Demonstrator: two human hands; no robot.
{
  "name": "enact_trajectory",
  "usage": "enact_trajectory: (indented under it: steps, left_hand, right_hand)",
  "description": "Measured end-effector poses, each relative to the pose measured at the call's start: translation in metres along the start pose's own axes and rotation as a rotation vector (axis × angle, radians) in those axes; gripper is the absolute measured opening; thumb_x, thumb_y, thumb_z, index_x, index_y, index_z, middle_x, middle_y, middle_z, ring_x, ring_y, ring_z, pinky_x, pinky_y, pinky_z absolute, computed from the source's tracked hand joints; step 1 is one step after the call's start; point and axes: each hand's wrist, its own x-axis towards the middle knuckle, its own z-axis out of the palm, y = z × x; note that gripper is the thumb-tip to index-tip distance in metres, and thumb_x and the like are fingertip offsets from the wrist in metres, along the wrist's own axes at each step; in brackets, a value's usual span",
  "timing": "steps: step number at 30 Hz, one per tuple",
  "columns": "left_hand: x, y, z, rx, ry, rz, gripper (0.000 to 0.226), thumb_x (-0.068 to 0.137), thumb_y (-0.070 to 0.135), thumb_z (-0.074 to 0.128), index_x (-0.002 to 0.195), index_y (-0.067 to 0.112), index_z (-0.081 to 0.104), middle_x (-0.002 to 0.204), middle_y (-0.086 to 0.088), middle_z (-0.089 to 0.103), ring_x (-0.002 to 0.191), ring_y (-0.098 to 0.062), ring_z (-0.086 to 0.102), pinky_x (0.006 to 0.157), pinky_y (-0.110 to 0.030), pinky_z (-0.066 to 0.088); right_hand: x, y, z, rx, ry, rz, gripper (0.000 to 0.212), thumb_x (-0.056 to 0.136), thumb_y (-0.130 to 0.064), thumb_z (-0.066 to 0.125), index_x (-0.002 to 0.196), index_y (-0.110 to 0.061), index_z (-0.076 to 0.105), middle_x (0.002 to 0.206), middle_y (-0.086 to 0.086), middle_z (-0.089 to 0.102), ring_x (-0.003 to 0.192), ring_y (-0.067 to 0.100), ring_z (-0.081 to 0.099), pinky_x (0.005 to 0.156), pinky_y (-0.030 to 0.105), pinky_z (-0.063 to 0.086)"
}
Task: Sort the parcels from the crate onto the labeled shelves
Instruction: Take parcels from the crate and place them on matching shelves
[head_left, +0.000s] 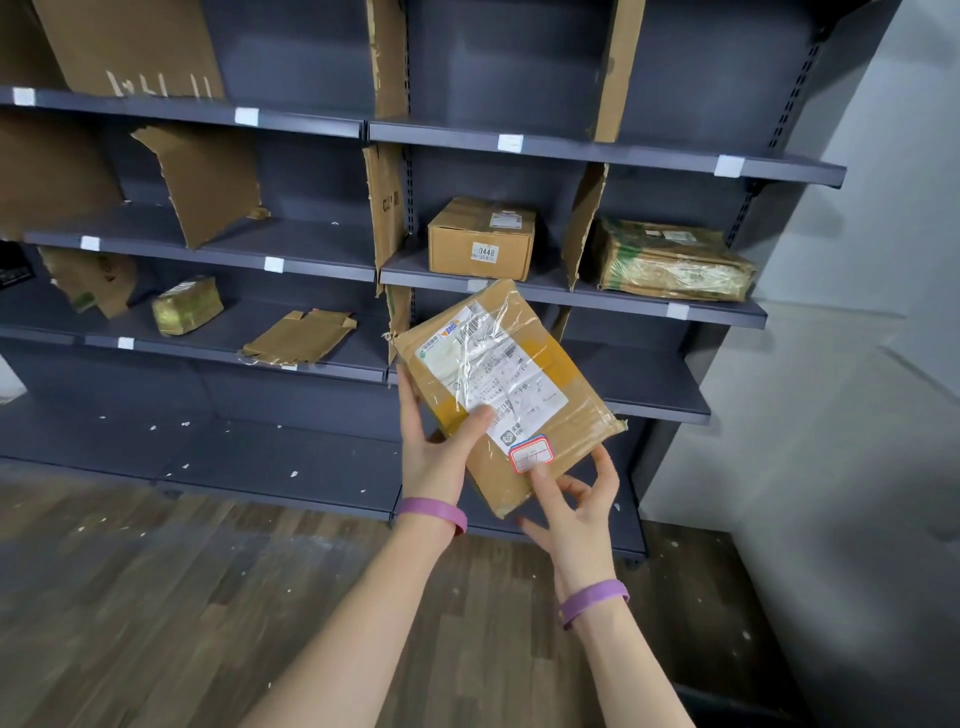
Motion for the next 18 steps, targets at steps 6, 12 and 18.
enact_trajectory:
  steps: [6, 12, 18]
  left_hand:
    - [0.008, 0.003, -0.012, 0.098, -0.046, -0.089, 0.085, 0.081, 0.01, 0.074, 0.142, 0.051, 0.031, 0.112, 0.03, 0.064, 0.099, 0.0, 0.067, 0.084, -0.032, 0.056]
    - [0.01, 0.002, -0.003, 0.217, 0.018, -0.147, 0.079, 0.051, 0.055, 0.083, 0.119, 0.059, 0.042, 0.136, 0.002, 0.045, 0.121, -0.016, 0.053, 0.097, -0.046, 0.05]
    - [0.007, -0.019, 0.007, 0.34, -0.113, -0.044, 0.064, 0.061, 0.058, 0.073, 0.118, 0.052, 0.045, 0.135, 0.01, 0.048, 0.127, -0.006, 0.046, 0.102, -0.031, 0.044]
  right_hand:
    - [0.016, -0.01, -0.023, -0.089, -0.02, -0.024, 0.079, 0.069, -0.053, 0.078, 0.136, -0.049, 0.036, 0.14, -0.008, 0.049, 0.124, 0.015, 0.054, 0.095, 0.045, 0.052]
    - [0.02, -0.009, -0.021, 0.048, 0.079, 0.02, 0.029, 0.08, -0.027, 0.076, 0.107, -0.025, 0.065, 0.095, -0.002, 0.075, 0.094, 0.021, 0.072, 0.077, 0.039, 0.06]
    - [0.04, -0.01, -0.02, 0.172, 0.186, 0.041, 0.025, 0.084, -0.023, 0.073, 0.108, -0.023, 0.066, 0.091, -0.007, 0.076, 0.089, 0.013, 0.073, 0.077, 0.035, 0.061]
